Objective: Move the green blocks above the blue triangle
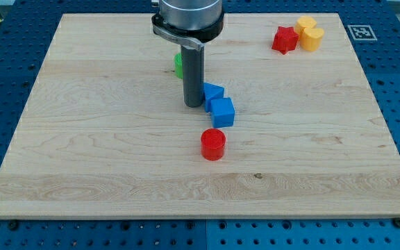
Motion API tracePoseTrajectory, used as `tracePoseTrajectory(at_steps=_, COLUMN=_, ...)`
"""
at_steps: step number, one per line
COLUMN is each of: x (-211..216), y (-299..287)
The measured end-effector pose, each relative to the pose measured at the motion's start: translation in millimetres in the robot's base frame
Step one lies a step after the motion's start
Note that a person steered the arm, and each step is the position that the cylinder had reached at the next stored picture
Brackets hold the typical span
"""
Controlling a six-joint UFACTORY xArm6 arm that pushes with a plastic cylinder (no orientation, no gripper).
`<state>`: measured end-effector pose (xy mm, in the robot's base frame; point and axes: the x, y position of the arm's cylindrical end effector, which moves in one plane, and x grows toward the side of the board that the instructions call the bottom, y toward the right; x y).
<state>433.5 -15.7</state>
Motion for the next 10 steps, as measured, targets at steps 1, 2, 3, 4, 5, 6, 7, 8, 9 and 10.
tracePoseTrajectory(at_steps=1, x=-1, y=0)
tracePoseTrajectory(at_steps=2, x=-10, y=-38)
tracePoseTrajectory(at_steps=3, x=-42, y=-84)
tracePoseTrajectory(at_steps=4, x=-77, y=-89)
tracePoseTrajectory(at_steps=5, x=-90, y=-89)
tracePoseTrajectory(at_steps=6, x=-102, y=-78)
tracePoseTrajectory(at_steps=7, x=-102, y=-68)
tracePoseTrajectory(at_steps=8, x=-102, y=-56)
tracePoseTrajectory(at_steps=9, x=-99, y=-39)
tracePoseTrajectory(at_steps=10, x=-88, y=-29)
